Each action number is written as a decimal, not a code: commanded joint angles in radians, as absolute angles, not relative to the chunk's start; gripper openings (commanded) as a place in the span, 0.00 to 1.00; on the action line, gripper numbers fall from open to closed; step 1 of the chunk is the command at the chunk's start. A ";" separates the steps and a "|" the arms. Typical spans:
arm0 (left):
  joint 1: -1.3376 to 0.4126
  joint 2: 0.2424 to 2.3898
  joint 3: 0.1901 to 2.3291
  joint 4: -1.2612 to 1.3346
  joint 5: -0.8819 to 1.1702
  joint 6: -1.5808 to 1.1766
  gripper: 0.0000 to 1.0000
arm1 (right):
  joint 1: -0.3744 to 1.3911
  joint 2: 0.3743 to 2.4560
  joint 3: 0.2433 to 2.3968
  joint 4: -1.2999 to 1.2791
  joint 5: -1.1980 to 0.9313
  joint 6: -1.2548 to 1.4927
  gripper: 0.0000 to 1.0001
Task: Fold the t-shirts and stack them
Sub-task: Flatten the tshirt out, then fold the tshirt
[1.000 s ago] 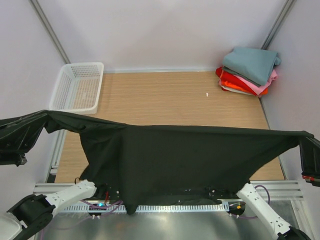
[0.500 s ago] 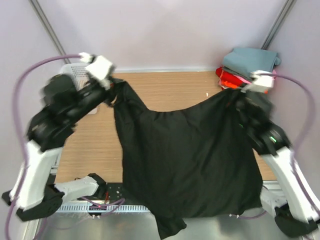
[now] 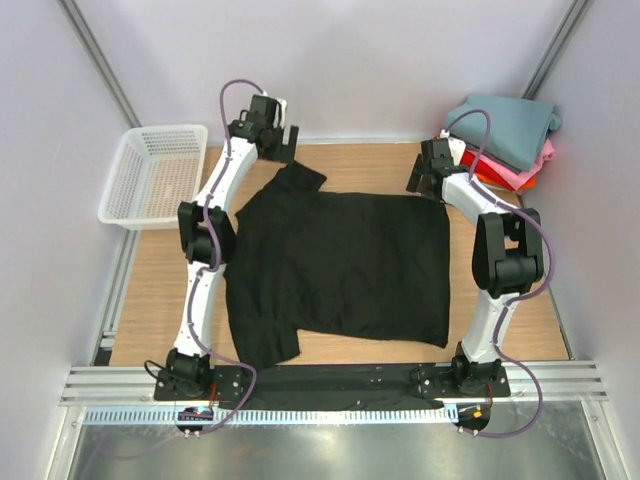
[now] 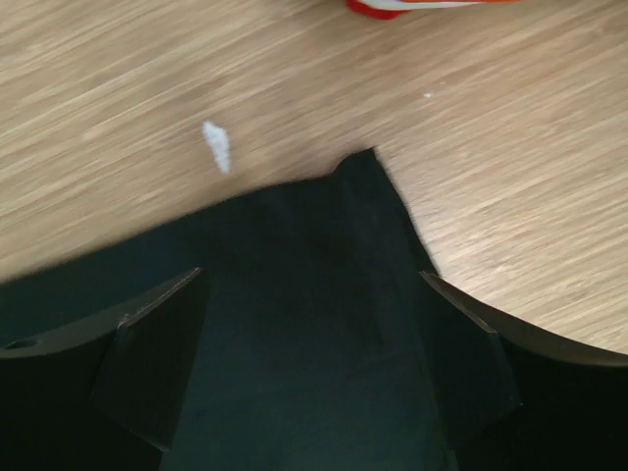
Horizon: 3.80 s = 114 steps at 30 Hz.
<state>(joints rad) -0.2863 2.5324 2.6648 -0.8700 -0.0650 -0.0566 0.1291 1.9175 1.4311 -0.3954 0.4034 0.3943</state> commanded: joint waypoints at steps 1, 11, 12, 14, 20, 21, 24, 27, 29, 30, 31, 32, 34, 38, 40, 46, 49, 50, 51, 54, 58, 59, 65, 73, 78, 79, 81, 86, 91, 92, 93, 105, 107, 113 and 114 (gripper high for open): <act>-0.301 2.188 2.445 -0.821 -0.097 -0.170 1.00 | 0.158 1.826 1.490 -0.367 0.333 0.387 0.92; -0.302 1.733 1.710 -0.767 -0.152 -0.336 0.99 | 0.164 1.548 1.200 -0.353 0.146 0.452 0.94; -0.302 1.686 1.654 -0.767 -0.147 -0.363 0.97 | 0.164 1.534 1.174 -0.345 0.106 0.468 0.94; -0.302 1.603 1.488 -0.770 -0.137 -0.473 0.95 | 0.164 1.499 1.105 -0.327 0.066 0.477 0.94; -0.420 1.272 1.110 -0.862 -0.104 -0.646 0.97 | 0.224 1.366 0.990 -0.348 0.053 0.506 0.91; -0.470 1.246 1.073 -0.879 -0.097 -0.714 0.97 | 0.292 1.349 0.977 -0.359 0.087 0.502 0.91; -0.601 1.114 0.921 -0.885 -0.124 -0.902 0.94 | 0.394 1.310 0.991 -0.413 0.212 0.509 0.93; -0.727 0.973 0.770 -0.888 -0.184 -1.100 0.94 | 0.405 1.292 0.989 -0.437 0.198 0.546 0.93; -0.770 0.879 0.712 -0.964 -0.207 -1.182 0.94 | 0.408 1.275 0.988 -0.459 0.196 0.557 0.92; -0.816 0.850 0.703 -1.003 -0.257 -1.221 0.92 | 0.411 1.264 0.983 -0.465 0.198 0.558 0.92; -0.837 0.816 0.692 -1.040 -0.288 -1.294 0.91 | 0.413 1.244 0.980 -0.472 0.198 0.558 0.92; -0.862 0.771 0.687 -1.110 -0.310 -1.319 0.89 | 0.414 1.233 0.976 -0.486 0.207 0.560 0.92; -0.868 0.736 0.658 -1.150 -0.330 -1.356 0.88 | 0.414 1.204 0.965 -0.498 0.219 0.560 0.92; -0.870 0.692 0.548 -1.087 -0.272 -1.414 0.86 | 0.416 1.177 0.942 -0.494 0.200 0.554 0.93; -0.870 0.661 0.462 -1.040 -0.264 -1.446 0.82 | 0.416 1.170 0.928 -0.486 0.172 0.540 0.92; -0.870 0.617 0.384 -0.962 -0.340 -1.480 0.72 | 0.416 1.155 0.902 -0.512 0.153 0.529 0.93; -0.870 0.658 0.356 -0.889 -0.325 -1.465 0.67 | 0.416 1.120 0.864 -0.517 0.156 0.561 0.92; -0.870 0.673 0.347 -0.870 -0.321 -1.462 0.65 | 0.416 1.097 0.836 -0.515 0.153 0.578 0.92; -0.870 0.702 0.339 -0.853 -0.316 -1.459 0.61 | 0.416 1.085 0.819 -0.512 0.147 0.590 0.92; -0.870 0.742 0.341 -0.790 -0.288 -1.440 0.40 | 0.416 1.046 0.756 -0.503 0.140 0.655 0.92; -0.870 0.746 0.385 -0.813 -0.282 -1.402 0.07 | 0.414 1.020 0.723 -0.595 0.178 0.764 0.91; -0.870 0.739 0.397 -0.827 -0.287 -1.396 0.00 | 0.414 1.013 0.709 -0.618 0.193 0.819 0.91; -0.870 0.643 0.468 -0.908 -0.345 -1.353 0.00 | 0.464 0.907 0.649 -0.819 0.222 0.943 0.88; -0.870 0.571 0.451 -0.897 -0.373 -1.328 0.00 | 0.569 0.898 0.572 -0.950 0.230 1.092 0.86; -0.870 0.555 0.430 -0.873 -0.365 -1.302 0.00 | 0.568 0.858 0.508 -0.937 0.227 1.224 0.80; -0.870 0.551 0.428 -0.870 -0.365 -1.298 0.00 | 0.568 0.853 0.476 -0.931 0.213 1.268 0.79; -0.870 0.548 0.425 -0.859 -0.362 -1.281 0.00 | 0.561 0.824 0.456 -0.930 0.219 1.301 0.72; -0.870 0.541 0.430 -0.848 -0.361 -1.253 0.00 | 0.563 0.782 0.483 -0.988 0.253 1.396 0.56; -0.868 0.538 0.436 -0.838 -0.359 -1.236 0.00 | 0.560 0.855 0.485 -0.983 0.253 1.408 0.51; -0.868 0.537 0.436 -0.842 -0.362 -1.233 0.00 | 0.561 0.879 0.482 -0.977 0.247 1.402 0.49; -0.868 0.538 0.439 -0.844 -0.365 -1.230 0.00 | 0.561 0.897 0.477 -0.959 0.236 1.399 0.50; -0.868 0.538 0.462 -0.854 -0.333 -1.195 0.00 | 0.560 0.913 0.451 -0.891 0.293 1.367 0.15; -0.868 0.546 0.488 -0.851 -0.301 -1.186 0.00 | 0.561 0.897 0.468 -0.914 0.310 1.347 0.03; -0.868 0.587 0.601 -0.952 -0.259 -1.183 0.00 | 0.560 0.824 0.580 -1.035 0.383 1.307 0.01; -0.868 0.591 0.644 -0.975 -0.261 -1.181 0.00 | 0.560 0.813 0.607 -1.048 0.393 1.305 0.01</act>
<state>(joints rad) -0.8658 0.5800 0.5430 -0.9092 -0.2752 -1.1957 0.5610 0.8520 0.5179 -0.9798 0.3023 1.3270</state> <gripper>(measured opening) 0.005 0.029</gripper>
